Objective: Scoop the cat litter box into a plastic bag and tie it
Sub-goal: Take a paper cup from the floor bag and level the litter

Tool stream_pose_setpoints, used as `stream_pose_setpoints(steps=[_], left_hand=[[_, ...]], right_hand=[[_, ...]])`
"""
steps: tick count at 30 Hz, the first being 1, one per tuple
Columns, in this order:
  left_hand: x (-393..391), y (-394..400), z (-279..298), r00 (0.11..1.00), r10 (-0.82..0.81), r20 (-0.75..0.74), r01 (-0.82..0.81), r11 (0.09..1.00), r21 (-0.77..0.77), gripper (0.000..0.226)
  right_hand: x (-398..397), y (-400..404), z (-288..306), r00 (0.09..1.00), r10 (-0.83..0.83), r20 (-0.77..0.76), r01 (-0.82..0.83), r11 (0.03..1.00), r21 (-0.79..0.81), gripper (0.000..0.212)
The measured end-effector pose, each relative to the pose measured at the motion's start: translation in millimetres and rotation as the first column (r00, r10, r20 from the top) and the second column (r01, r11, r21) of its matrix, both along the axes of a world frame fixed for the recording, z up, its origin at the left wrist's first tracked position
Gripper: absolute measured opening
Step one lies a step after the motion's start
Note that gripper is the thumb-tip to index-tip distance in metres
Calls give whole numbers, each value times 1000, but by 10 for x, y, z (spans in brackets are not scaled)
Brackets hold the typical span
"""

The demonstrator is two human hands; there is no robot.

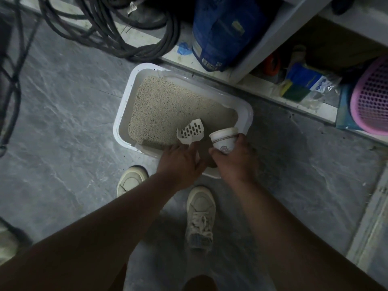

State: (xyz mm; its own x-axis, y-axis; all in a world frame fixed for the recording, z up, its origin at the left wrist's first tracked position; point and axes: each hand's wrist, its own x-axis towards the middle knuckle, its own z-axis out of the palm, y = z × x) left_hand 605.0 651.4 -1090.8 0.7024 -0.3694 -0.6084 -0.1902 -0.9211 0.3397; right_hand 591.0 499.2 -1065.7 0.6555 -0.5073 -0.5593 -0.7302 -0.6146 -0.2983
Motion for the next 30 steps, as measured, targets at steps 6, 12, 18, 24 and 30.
stream_pose_setpoints(steps=[6, 12, 18, 24, 30], left_hand=[[-92, 155, -76, 997, -71, -26, 73, 995, 68, 60], [-183, 221, 167, 998, 35, -52, -32, 998, 58, 65], [-267, 441, 848, 974, 226, -36, -225, 974, 29, 60], [-528, 802, 1642, 894, 449, -16, -449, 893, -18, 69], [-966, 1400, 1879, 754, 657, 17, -656, 754, -45, 65]], right_hand=[[-45, -23, 8, 999, 29, 26, -28, 999, -32, 79], [-21, 39, 238, 999, 41, -12, -40, 998, 53, 78], [-24, 190, 739, 983, 178, 39, -181, 978, 108, 78], [73, 482, 1301, 932, 355, 74, -362, 920, 146, 78], [-43, 1184, 1556, 857, 478, 195, -513, 831, 217, 80]])
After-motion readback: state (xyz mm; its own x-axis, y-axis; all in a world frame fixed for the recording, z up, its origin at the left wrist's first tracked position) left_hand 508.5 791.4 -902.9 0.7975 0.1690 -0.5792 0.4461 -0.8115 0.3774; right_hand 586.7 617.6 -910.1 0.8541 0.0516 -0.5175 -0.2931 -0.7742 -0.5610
